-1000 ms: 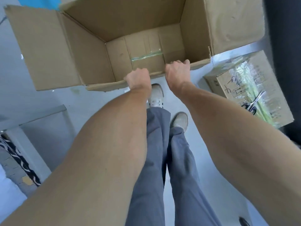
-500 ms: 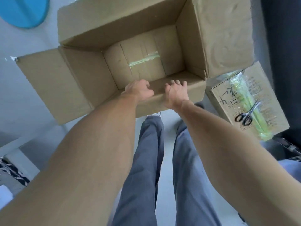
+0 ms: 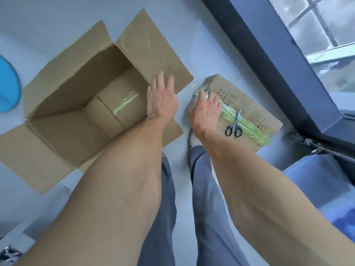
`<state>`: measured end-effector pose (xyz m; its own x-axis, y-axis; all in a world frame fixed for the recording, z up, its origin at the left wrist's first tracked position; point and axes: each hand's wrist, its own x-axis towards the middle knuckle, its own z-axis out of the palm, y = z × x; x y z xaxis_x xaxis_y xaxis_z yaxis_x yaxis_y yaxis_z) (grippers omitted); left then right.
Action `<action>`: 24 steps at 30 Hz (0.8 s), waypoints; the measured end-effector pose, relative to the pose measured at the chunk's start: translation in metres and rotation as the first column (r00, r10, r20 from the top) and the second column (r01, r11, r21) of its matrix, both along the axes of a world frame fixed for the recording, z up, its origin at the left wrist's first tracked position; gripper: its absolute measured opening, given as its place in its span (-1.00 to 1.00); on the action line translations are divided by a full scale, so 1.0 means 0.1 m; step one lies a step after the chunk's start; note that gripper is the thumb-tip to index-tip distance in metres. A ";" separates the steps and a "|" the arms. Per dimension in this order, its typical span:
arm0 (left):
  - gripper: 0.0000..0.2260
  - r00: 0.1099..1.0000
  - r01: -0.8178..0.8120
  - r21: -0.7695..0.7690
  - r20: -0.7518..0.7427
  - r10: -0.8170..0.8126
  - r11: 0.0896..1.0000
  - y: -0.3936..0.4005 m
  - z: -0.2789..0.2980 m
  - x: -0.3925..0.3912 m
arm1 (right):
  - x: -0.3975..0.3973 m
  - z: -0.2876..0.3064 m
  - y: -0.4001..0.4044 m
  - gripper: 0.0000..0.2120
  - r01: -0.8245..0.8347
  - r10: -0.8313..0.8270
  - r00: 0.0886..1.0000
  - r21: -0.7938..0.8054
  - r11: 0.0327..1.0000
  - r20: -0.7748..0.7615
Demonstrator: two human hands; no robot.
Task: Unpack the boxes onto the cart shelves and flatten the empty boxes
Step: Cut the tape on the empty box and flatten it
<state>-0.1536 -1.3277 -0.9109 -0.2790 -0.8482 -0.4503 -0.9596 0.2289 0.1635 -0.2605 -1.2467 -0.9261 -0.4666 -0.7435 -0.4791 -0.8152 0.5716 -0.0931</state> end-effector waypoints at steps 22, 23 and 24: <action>-0.46 0.845 0.453 0.310 0.151 -0.513 0.836 1.13 -1.47 -1.21 | -0.70 -1.61 1.30 -0.35 0.682 -0.677 0.731 0.097 0.725 -0.085; -0.46 0.844 0.455 0.301 0.153 -0.514 0.838 1.15 -1.48 -1.19 | -0.68 -1.62 1.32 -0.36 0.682 -0.675 0.730 0.059 0.729 -0.102; -0.46 0.844 0.455 0.296 0.158 -0.513 0.840 1.16 -1.48 -1.17 | -0.69 -1.61 1.32 -0.39 0.688 -0.682 0.723 0.026 0.726 -0.108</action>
<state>-0.2709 -1.2114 -1.0589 -0.4933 -0.4892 -0.7192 -0.7520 0.6554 0.0701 -0.3292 -1.1145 -1.0870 -0.8781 -0.1766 -0.4447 -0.2023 0.9793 0.0106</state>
